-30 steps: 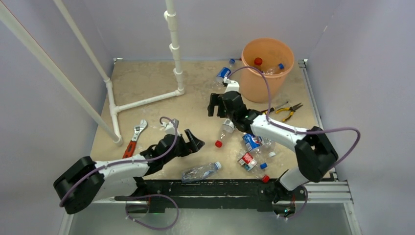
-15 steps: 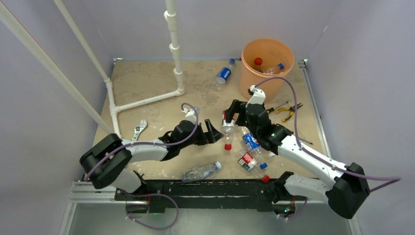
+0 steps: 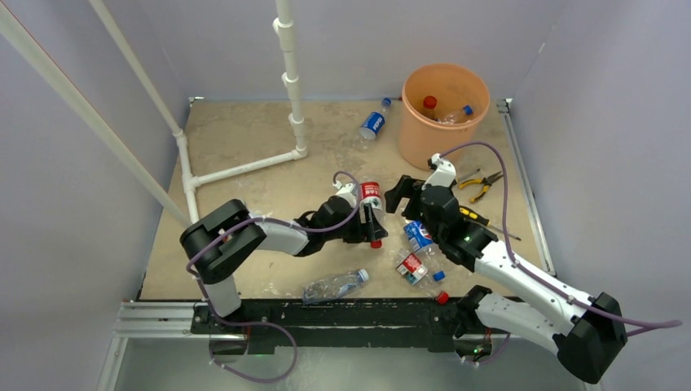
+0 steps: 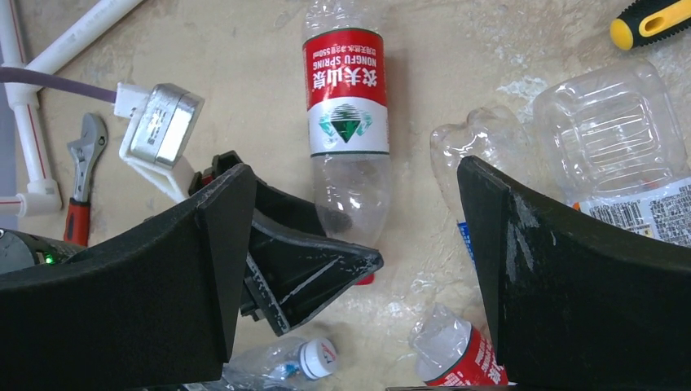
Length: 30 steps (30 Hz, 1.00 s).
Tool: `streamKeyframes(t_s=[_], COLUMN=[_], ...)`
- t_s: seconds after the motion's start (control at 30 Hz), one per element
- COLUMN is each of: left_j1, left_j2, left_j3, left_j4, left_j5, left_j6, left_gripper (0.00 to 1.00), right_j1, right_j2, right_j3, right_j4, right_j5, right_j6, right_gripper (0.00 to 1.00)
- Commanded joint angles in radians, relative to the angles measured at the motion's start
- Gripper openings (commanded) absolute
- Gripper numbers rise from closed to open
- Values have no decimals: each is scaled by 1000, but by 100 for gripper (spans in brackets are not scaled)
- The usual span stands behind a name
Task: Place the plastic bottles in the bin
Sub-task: Pick up the plastic bottle at the center of the board.
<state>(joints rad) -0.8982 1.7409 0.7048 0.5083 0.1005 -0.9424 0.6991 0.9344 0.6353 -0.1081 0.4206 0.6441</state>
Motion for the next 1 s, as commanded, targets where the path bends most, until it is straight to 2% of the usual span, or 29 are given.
streamKeyframes(t_s=[0.0, 0.27, 0.5, 0.7, 0.8, 0.97], left_j1=[-9, -8, -8, -7, -7, -7], left_j2=[52, 33, -8, -183, -294, -498], left_j3=[44, 10, -7, -115, -137, -132], left_j4=[25, 55, 61, 84, 39, -131], left_j5=[31, -4, -12, -31, -9, -33], left_j6=[-3, 18, 70, 147, 221, 374], left_gripper=[64, 24, 1, 0, 0, 0], right_j1=[-6, -6, -6, -8, -16, -75], right_j2=[-21, -46, -83, -43, -43, -31], right_j3=[-6, -16, -16, 29, 69, 173], right_j4=[11, 25, 33, -19, -2, 10], right_j5=[13, -7, -50, -71, -162, -371], right_j6=[7, -3, -6, 17, 19, 26], right_gripper=[93, 92, 94, 99, 99, 99])
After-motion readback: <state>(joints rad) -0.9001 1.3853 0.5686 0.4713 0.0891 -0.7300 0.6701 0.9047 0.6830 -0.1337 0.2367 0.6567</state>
